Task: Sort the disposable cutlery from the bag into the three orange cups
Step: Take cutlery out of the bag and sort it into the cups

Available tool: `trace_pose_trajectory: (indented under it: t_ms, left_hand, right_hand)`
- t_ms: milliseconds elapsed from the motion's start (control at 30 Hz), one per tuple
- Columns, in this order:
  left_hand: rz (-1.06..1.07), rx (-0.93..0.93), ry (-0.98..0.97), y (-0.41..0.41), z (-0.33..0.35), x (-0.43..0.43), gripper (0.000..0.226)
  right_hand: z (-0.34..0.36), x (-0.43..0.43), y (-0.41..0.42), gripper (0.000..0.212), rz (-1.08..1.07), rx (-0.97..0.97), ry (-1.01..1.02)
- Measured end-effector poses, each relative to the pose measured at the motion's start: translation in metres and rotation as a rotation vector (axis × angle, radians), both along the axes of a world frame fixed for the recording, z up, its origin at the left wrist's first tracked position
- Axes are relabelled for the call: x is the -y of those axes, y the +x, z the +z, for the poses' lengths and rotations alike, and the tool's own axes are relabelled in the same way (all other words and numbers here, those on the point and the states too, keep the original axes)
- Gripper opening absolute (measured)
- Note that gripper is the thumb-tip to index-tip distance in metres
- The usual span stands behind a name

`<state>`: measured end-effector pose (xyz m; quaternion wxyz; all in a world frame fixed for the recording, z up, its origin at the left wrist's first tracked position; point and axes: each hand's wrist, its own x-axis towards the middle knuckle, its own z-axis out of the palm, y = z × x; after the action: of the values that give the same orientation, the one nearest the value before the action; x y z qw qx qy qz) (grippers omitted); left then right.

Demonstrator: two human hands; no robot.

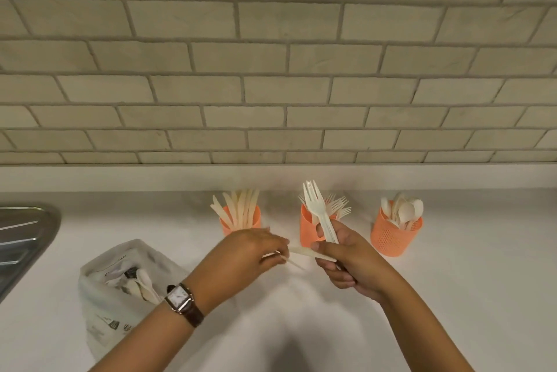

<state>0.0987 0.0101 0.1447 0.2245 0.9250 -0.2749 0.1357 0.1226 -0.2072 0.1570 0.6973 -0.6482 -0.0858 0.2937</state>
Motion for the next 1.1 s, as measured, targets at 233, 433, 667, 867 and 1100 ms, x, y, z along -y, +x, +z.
trace_pose_trajectory:
  t_ms: [233, 433, 667, 867, 1100]
  left_hand:
    - [0.230, -0.111, -0.320, 0.001, -0.008, 0.003, 0.014]
    - [0.691, -0.147, -1.024, 0.057, -0.012, -0.032, 0.005]
    - [0.786, -0.405, -0.976, 0.083, -0.054, -0.038, 0.033]
    - [0.798, -0.249, -0.931, 0.061, -0.040, -0.028, 0.046]
    - [0.703, -0.173, -1.034, 0.023, -0.017, -0.001, 0.025]
  right_hand:
    - [-0.004, -0.006, 0.003, 0.014, -0.174, -0.012, 0.191]
    - [-0.023, 0.003, 0.001, 0.018, -0.288, -0.020, 0.289]
    - [-0.028, 0.002, -0.002, 0.018, -0.347, 0.029, 0.241]
    - [-0.027, -0.002, -0.005, 0.019, -0.415, 0.099, 0.145]
    - [-0.037, 0.012, 0.004, 0.023, -0.450, 0.039, 0.150]
